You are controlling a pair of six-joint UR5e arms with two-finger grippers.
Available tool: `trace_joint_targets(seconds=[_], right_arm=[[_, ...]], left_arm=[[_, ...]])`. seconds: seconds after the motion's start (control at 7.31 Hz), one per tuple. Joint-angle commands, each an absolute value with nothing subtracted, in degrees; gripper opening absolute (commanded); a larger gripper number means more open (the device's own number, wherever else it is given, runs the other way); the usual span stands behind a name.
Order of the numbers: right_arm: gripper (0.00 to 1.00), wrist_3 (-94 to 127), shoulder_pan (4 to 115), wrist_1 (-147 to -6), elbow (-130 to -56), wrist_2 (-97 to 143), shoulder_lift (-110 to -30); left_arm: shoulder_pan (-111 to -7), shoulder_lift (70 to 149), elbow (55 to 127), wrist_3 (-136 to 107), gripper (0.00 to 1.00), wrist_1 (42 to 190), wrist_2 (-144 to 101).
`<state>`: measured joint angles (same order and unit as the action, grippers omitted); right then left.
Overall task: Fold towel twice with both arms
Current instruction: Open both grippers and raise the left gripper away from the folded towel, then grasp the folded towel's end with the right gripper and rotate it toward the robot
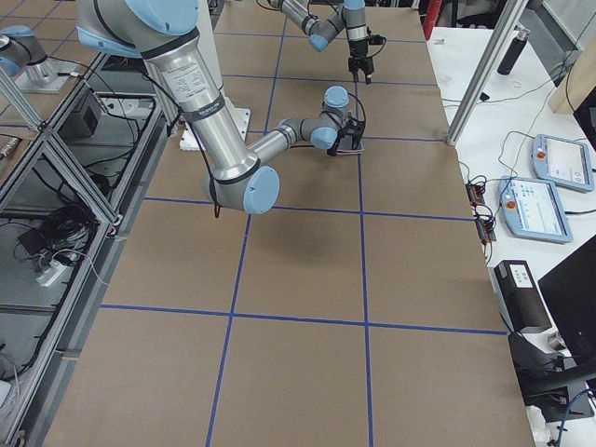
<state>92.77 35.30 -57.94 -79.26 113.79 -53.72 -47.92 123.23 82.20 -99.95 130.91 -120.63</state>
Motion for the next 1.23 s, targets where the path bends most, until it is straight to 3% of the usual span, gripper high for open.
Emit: trace_joint_targets(seconds=[0.0,0.41,0.68,1.1], right_arm=[[0.67,92.29,35.33,-58.18,-79.19,113.47,-53.79],[0.43,92.29,35.42,-58.1,-79.1,113.12,-53.96],[0.03,91.67,35.42,-58.01,-79.1,113.2,-54.05],[0.0,91.58,35.42,-58.18,-84.86,116.17,-56.5]], left_arm=[[-47.9,123.13,82.18,-99.93,1.0,131.31,-120.67],[-47.9,123.13,82.0,-99.93,1.0,131.31,-120.67],[-47.81,123.13,81.74,-99.93,1.0,131.4,-120.67],[-47.81,123.22,81.74,-99.84,1.0,131.4,-120.67]])
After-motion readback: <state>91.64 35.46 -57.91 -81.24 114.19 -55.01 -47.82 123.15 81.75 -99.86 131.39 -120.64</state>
